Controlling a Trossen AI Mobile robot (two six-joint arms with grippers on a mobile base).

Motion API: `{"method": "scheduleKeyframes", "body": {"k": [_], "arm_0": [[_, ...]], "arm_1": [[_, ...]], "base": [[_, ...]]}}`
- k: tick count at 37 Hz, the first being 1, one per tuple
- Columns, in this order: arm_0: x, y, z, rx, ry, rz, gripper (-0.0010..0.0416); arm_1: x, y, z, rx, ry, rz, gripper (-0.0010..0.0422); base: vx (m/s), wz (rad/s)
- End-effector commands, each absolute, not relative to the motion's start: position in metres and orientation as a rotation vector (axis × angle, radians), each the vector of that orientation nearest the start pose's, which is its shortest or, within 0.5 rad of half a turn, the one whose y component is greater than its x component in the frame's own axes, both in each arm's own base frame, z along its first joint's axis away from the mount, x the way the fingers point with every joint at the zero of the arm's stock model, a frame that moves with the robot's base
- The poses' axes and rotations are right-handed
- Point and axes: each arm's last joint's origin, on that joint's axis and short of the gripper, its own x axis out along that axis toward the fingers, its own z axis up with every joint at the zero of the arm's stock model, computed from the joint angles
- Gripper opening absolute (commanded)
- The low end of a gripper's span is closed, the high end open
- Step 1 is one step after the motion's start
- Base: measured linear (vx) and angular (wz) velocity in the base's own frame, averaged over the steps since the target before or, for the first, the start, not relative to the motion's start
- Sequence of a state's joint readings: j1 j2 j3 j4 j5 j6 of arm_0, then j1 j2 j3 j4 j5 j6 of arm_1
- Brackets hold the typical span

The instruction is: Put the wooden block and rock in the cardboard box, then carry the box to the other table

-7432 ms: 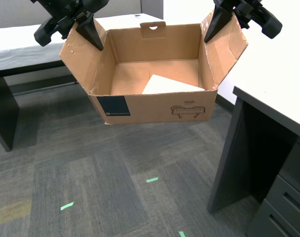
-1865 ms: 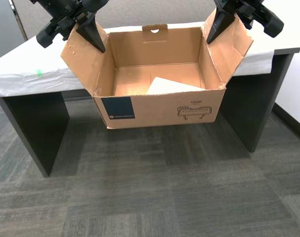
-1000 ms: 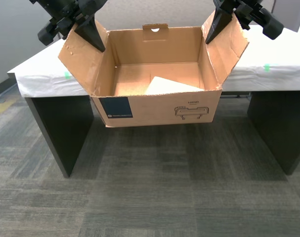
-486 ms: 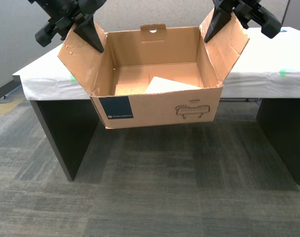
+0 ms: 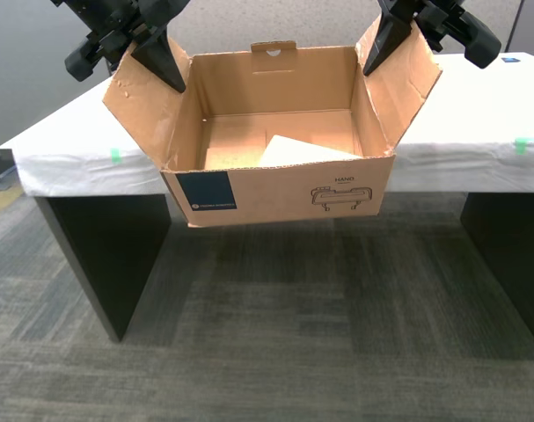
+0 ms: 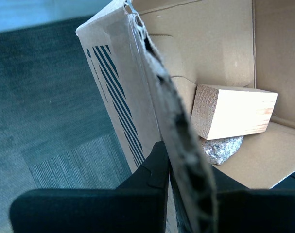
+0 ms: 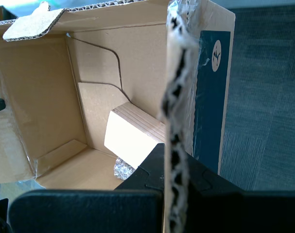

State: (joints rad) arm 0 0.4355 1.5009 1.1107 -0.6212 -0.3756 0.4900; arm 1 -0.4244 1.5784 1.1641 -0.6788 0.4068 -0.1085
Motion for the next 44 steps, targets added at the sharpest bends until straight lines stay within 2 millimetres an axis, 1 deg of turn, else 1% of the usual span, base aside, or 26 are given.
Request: {"method": "scheduleKeyframes", "body": {"k": [1,5,15,23,37,44], "arm_0": [[0.2694,0.1384,0.2509,0.405,1.183,0.488,-0.0001],[0.2698,0.1378,0.2506,0.393,1.175,0.463,-0.0001],[0.2696,0.1378,0.2505,0.384,1.174,0.47,-0.0001],[0.2699,0.1379,0.2507,0.36,1.163,0.487,-0.0001],[0.2692,0.1377,0.2503,0.3,1.152,0.525,-0.0001],[0.2692,0.1377,0.2503,0.295,1.151,0.528,-0.0001]], "arm_1": [[0.2806,-0.1413,0.2409,-0.084,1.155,-0.729,-0.0001],[0.2807,-0.1414,0.2409,-0.078,1.151,-0.733,-0.0001],[0.2809,-0.1416,0.2411,-0.105,1.159,-0.717,-0.0001],[0.2813,-0.1416,0.2413,-0.19,1.191,-0.658,-0.0001],[0.281,-0.1418,0.2412,-0.222,1.207,-0.635,-0.0001],[0.2811,-0.1418,0.2412,-0.205,1.199,-0.648,-0.0001]], "base": [[0.194,-0.066],[0.189,-0.099],[0.171,-0.185],[0.156,-0.128],[0.183,-0.057],[0.198,0.015]]}}
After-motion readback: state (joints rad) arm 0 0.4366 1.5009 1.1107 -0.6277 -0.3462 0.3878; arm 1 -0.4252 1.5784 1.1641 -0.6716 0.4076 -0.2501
